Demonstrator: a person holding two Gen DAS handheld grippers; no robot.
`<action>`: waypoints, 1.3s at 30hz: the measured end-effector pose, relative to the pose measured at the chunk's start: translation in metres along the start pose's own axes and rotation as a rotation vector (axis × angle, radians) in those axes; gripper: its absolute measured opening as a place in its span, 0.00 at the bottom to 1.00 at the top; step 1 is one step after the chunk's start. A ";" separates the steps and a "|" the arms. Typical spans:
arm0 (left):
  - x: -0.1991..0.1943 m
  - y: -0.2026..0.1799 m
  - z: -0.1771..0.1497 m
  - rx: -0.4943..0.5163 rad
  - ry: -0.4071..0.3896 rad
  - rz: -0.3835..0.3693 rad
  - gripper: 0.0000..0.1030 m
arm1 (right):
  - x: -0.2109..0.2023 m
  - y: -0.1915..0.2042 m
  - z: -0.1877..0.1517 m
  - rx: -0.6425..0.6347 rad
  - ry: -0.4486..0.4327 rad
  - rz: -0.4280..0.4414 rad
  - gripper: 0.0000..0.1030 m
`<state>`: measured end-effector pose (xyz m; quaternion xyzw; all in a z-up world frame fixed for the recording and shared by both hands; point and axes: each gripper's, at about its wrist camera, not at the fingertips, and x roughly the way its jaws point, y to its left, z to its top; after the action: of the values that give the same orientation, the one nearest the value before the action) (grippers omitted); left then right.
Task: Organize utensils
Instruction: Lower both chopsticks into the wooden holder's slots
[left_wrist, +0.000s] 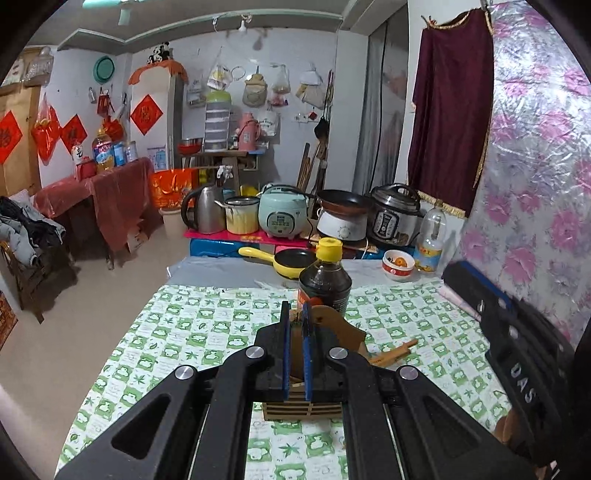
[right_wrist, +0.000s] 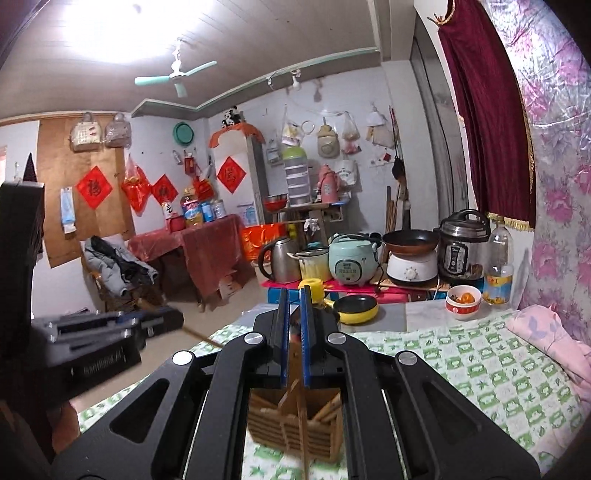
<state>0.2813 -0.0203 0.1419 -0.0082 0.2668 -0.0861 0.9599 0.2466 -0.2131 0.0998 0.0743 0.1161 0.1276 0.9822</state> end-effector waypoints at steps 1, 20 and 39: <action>0.005 0.001 -0.001 0.005 0.006 0.003 0.06 | 0.003 -0.001 0.000 0.001 -0.007 -0.002 0.05; 0.061 0.025 -0.010 -0.044 0.136 -0.077 0.06 | 0.081 0.000 -0.070 0.006 0.503 0.244 0.41; 0.083 0.042 -0.012 -0.089 0.187 -0.058 0.06 | 0.140 0.022 -0.096 -0.046 0.562 0.113 0.22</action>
<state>0.3519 0.0072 0.0869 -0.0506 0.3583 -0.1024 0.9266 0.3498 -0.1437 -0.0176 0.0201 0.3767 0.2002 0.9042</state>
